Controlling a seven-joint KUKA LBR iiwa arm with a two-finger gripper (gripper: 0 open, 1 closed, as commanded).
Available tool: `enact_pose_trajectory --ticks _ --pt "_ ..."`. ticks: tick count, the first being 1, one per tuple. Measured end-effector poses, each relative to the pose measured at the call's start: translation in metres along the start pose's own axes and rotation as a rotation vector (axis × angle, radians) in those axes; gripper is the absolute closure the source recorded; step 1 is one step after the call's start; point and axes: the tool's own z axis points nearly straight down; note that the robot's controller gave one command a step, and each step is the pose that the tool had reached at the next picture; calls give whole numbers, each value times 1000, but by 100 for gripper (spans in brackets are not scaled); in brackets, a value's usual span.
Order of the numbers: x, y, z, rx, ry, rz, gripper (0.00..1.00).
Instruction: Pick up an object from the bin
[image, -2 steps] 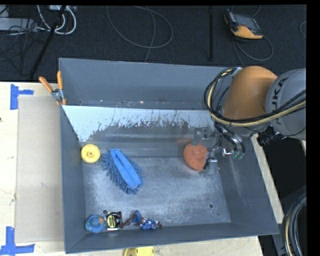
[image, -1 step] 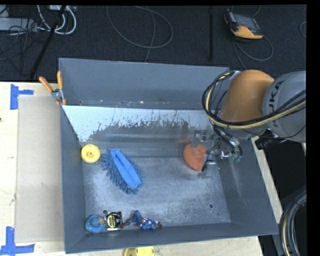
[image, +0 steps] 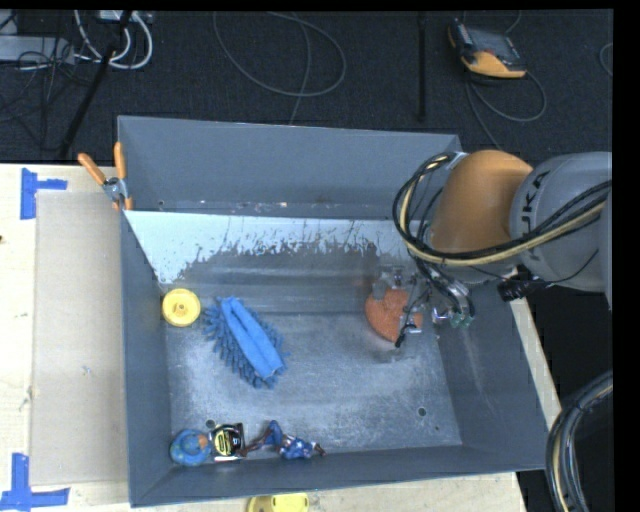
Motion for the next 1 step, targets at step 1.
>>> enact_pose_trajectory --ticks 1 --pt "1 -22 10 -1 -1 22 100"
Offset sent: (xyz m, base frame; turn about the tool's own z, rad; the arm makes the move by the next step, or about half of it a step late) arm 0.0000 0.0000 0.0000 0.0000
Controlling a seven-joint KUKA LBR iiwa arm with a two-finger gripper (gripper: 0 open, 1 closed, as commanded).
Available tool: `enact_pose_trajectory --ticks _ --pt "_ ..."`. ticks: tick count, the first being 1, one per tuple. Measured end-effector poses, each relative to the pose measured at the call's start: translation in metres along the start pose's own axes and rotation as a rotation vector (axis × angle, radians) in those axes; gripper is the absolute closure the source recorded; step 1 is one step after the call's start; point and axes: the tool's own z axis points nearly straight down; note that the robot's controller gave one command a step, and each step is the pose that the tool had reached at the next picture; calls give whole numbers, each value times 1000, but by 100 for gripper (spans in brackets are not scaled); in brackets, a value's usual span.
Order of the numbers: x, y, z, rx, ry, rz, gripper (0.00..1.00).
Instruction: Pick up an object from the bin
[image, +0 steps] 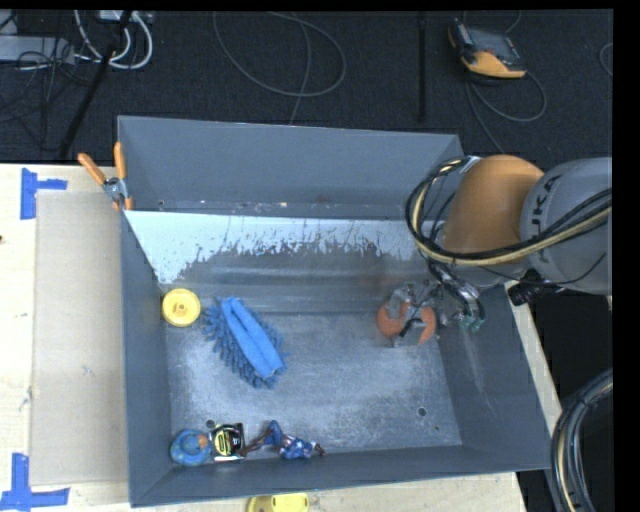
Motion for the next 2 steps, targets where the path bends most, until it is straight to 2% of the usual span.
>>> enact_pose_trajectory --ticks 1,2 --pt "0 0 0 0 0 0 100" --pt "12 7 -203 1 0 -42 100"
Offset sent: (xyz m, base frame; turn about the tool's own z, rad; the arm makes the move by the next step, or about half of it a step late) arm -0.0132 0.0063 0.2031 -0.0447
